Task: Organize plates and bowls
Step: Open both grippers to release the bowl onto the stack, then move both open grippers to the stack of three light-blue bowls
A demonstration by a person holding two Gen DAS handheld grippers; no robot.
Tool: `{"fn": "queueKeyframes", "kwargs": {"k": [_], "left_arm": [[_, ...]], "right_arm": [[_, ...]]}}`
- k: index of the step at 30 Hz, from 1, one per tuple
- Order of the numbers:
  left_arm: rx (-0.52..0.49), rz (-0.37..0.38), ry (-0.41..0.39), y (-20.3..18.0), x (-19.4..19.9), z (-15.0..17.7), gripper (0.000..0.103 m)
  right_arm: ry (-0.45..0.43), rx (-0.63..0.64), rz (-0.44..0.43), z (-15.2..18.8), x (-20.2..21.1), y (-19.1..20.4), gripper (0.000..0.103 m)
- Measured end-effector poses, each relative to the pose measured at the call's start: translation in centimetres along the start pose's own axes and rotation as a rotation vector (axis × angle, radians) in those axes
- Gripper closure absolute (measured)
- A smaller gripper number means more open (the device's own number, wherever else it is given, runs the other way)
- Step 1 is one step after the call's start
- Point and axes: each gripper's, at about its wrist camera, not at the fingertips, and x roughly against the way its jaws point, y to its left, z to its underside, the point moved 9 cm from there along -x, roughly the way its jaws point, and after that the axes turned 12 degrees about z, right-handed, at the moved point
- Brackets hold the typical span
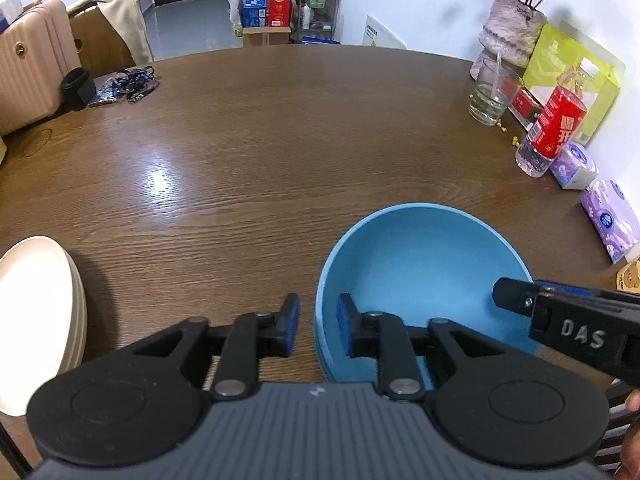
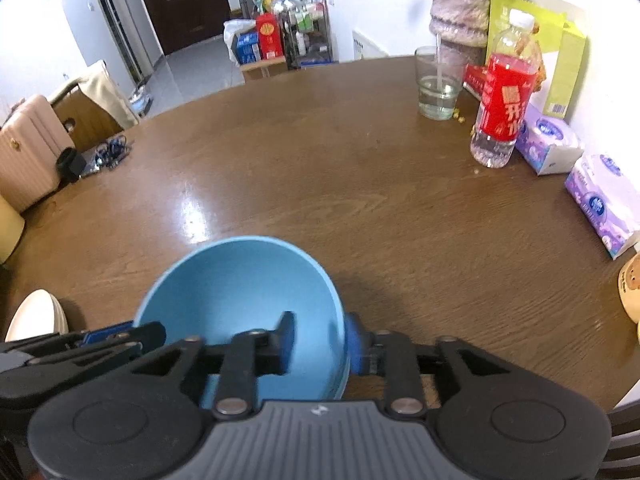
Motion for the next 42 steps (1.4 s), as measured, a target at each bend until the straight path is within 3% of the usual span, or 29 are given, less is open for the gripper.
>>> {"fn": "queueKeyframes", "kwargs": {"k": [2, 4, 6, 7, 11, 13, 26, 36, 42], "left_arm": [[0.002, -0.011, -0.017, 0.2, 0.5, -0.1, 0.063], [0.003, -0.017, -0.033, 0.4, 1.0, -0.2, 0.056], [0.003, -0.022, -0.051, 0.6, 1.6, -0.2, 0.047], [0.006, -0.022, -0.060, 0.7, 1.9, -0.2, 0.038], [0.018, -0.018, -0.101, 1.3, 3.3, 0.1, 0.010], [0.029, -0.013, -0.124, 1.7, 4.0, 0.2, 0.000], [0.051, -0.019, -0.172, 2.7, 7.0, 2.3, 0.000], [0.053, -0.099, -0.137, 2.1, 8.3, 5.5, 0.000], [0.097, -0.148, -0.153, 3.8, 10.2, 7.2, 0.000]], "right_arm": [[-0.026, -0.009, -0.006, -0.3, 0.7, -0.2, 0.058], [-0.051, -0.016, -0.002, -0.6, 1.3, -0.6, 0.037], [-0.067, -0.019, 0.000, -0.8, 1.8, -0.8, 0.024], [-0.076, -0.021, -0.001, -0.8, 2.1, -0.9, 0.018], [-0.098, -0.025, 0.000, -0.6, 3.0, -1.5, 0.010], [-0.106, -0.030, 0.000, -0.6, 3.3, -2.0, 0.000], [-0.128, 0.017, -0.032, 2.2, 5.4, -3.1, 0.000], [-0.132, 0.058, -0.110, 4.1, 5.8, -2.5, 0.000], [-0.138, 0.086, -0.150, 4.8, 6.3, -1.1, 0.000]]}}
